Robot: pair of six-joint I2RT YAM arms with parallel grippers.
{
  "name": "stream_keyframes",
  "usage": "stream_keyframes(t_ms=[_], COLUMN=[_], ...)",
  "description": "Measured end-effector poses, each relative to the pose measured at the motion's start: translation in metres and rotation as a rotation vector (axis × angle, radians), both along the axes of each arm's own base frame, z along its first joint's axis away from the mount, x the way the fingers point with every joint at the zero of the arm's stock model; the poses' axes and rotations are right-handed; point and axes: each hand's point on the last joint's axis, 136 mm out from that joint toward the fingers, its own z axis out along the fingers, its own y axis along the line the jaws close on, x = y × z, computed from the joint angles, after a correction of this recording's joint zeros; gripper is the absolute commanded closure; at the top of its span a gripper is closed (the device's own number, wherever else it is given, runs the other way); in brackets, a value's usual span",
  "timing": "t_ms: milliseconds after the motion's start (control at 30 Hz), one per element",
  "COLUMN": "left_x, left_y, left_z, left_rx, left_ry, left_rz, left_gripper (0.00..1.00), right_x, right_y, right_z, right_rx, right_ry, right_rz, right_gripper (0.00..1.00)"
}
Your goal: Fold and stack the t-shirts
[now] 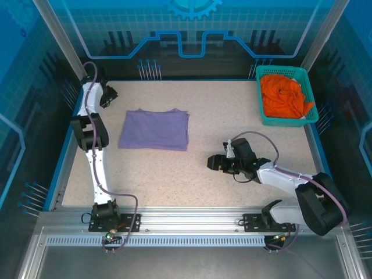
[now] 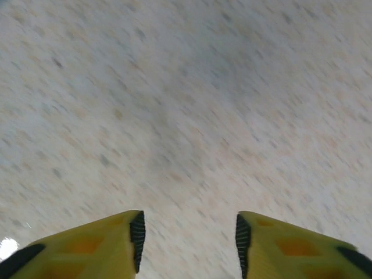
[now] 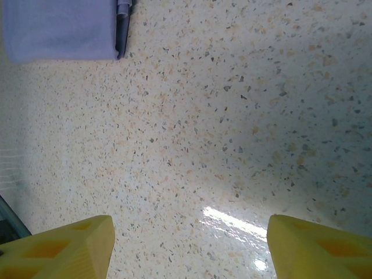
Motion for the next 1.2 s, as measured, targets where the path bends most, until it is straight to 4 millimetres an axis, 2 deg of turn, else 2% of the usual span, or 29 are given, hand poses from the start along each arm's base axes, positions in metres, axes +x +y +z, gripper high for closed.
stream_keyframes(t_ms=[100,200,233,267,300,367,433,567,667,800,900,1033,1200], left_x=[-0.001,-0.01,-0.016,-0.027,-0.04,-0.058,-0.074,-0.104,-0.129,-0.143,-0.145,-0.141,-0.119], left_y=[-0.056,-0.125,-0.143,-0.163,-0.183,-0.208,-0.226,-0.24,-0.237,-0.23,-0.228,-0.227,-0.217], left_z=[0.02,0.045,0.05,0.054,0.057,0.056,0.05,0.018,-0.006,-0.019,-0.03,-0.055,-0.053], left_rx=[-0.002,-0.007,-0.009,-0.009,-0.013,-0.014,-0.013,-0.005,0.012,0.046,0.062,0.073,0.082], left_ry=[-0.017,-0.051,-0.058,-0.055,-0.049,-0.034,-0.003,0.1,0.198,0.264,0.298,0.376,0.378], left_rz=[-0.086,-0.192,-0.221,-0.261,-0.294,-0.345,-0.388,-0.444,-0.474,-0.502,-0.527,-0.553,-0.546], left_gripper=[0.37,0.31,0.11,0.01,0.01,0.01,0.01,0.01,0.01,0.01,0.01,0.04,0.06], right_x=[0.0,0.0,-0.001,-0.002,-0.002,-0.004,-0.005,-0.007,-0.009,-0.009,-0.009,-0.009,-0.009], right_y=[0.0,0.0,0.0,-0.001,-0.001,-0.002,-0.003,-0.004,-0.005,-0.004,-0.004,-0.004,-0.004], right_z=[0.0,0.0,0.001,0.001,0.002,0.004,0.006,0.008,0.008,0.008,0.009,0.009,0.009], right_rx=[0.0,0.002,0.003,0.005,0.008,0.013,0.018,0.026,0.029,0.033,0.035,0.038,0.044], right_ry=[0.0,-0.003,-0.005,-0.009,-0.014,-0.023,-0.033,-0.048,-0.053,-0.055,-0.057,-0.054,-0.052], right_rz=[0.0,0.0,0.0,-0.001,0.0,0.0,0.0,0.0,0.0,0.002,0.003,0.005,0.007], right_gripper=[0.29,0.29,0.29,0.29,0.29,0.28,0.28,0.27,0.27,0.27,0.27,0.27,0.26])
